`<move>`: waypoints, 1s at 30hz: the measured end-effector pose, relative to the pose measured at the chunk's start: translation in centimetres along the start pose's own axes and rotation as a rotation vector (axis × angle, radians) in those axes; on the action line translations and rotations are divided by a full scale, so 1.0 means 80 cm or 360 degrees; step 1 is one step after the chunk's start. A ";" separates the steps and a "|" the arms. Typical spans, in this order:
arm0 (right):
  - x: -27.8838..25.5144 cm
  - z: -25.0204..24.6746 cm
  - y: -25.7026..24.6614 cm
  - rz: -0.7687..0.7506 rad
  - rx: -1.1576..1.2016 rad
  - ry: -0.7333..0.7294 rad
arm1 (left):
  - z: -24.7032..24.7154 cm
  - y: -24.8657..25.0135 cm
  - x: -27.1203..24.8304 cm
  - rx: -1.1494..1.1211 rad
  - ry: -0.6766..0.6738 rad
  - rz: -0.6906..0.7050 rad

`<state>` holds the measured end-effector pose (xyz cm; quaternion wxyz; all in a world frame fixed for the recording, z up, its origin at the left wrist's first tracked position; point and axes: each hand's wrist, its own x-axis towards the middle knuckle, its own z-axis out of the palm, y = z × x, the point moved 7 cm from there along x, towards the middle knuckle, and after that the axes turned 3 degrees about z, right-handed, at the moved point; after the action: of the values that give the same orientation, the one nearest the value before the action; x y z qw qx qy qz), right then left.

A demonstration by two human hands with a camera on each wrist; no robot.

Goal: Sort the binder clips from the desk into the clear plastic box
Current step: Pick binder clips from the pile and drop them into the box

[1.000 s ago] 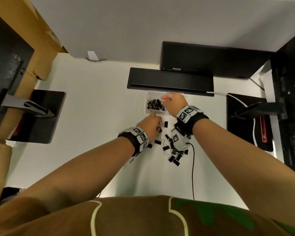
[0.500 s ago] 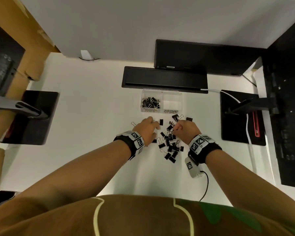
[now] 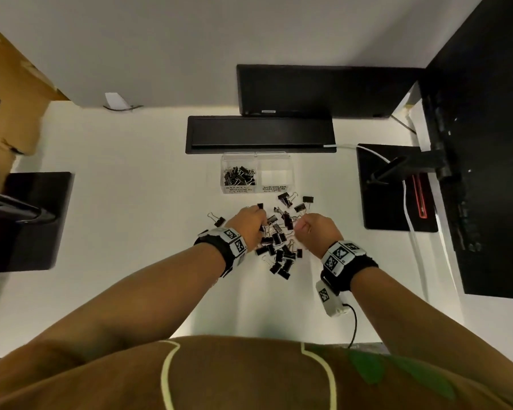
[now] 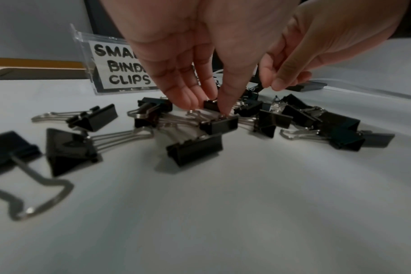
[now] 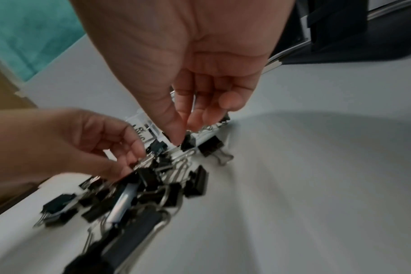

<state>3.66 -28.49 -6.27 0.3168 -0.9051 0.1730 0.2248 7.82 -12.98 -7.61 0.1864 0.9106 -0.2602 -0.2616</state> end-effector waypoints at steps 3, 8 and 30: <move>-0.003 0.017 -0.010 -0.0131 -0.0096 -0.0108 | -0.004 -0.006 -0.004 -0.0082 0.0068 -0.0064; -0.003 0.043 -0.029 -0.0287 -0.0275 -0.0110 | -0.016 -0.016 -0.013 -0.0171 0.0141 -0.0202; -0.012 0.052 -0.026 -0.0341 -0.0066 -0.0056 | -0.004 0.031 -0.003 0.0076 0.0036 0.0058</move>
<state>2.55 -24.07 -7.61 0.3231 -0.9207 0.0650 0.2090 6.89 -14.71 -6.11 0.1723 0.9128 -0.2807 -0.2415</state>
